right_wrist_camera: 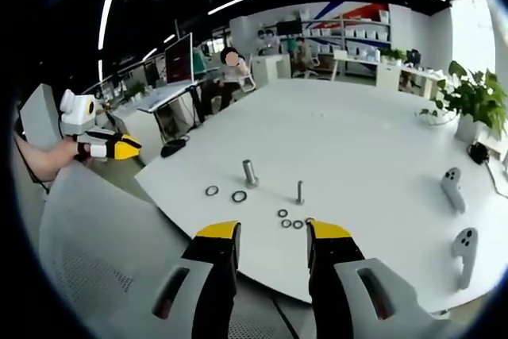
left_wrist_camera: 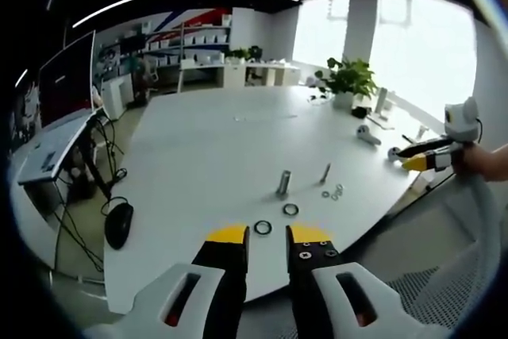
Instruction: Place the washer onto the threaded stud by aligning its center hole with the stud, sliding it down to the base, and recovering from edge contact or off-axis alignment until the washer reaches the visible bottom stop.
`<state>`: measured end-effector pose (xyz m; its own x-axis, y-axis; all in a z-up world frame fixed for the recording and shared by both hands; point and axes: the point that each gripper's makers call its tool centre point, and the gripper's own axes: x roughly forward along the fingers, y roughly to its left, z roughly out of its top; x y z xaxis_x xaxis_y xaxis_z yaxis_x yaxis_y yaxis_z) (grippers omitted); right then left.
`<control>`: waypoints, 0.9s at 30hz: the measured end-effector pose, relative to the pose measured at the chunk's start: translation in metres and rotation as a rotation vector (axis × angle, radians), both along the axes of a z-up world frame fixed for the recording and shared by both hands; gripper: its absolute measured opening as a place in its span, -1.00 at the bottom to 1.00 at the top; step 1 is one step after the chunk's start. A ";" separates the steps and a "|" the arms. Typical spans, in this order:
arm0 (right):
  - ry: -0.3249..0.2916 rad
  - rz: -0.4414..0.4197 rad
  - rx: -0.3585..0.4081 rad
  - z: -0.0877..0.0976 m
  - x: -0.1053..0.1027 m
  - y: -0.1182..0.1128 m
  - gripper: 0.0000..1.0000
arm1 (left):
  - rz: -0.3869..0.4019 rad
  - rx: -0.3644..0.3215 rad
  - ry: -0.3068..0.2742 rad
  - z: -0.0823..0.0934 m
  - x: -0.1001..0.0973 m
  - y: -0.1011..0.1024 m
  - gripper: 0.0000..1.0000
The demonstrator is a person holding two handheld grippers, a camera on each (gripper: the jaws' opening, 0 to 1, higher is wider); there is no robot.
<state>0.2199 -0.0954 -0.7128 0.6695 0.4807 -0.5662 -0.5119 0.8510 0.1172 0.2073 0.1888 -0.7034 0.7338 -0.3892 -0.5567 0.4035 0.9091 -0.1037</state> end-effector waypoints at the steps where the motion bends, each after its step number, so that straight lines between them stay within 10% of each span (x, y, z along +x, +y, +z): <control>1: -0.001 0.002 -0.001 0.000 0.000 0.000 -0.29 | -0.001 0.000 0.001 0.000 0.000 0.000 -0.68; 27: 0.000 0.000 0.002 0.000 0.000 -0.001 -0.31 | -0.009 0.010 0.011 -0.001 -0.001 -0.002 -0.68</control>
<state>0.2201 -0.0967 -0.7125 0.6694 0.4820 -0.5653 -0.5122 0.8506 0.1187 0.2060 0.1864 -0.7047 0.7242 -0.3898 -0.5689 0.4105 0.9065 -0.0986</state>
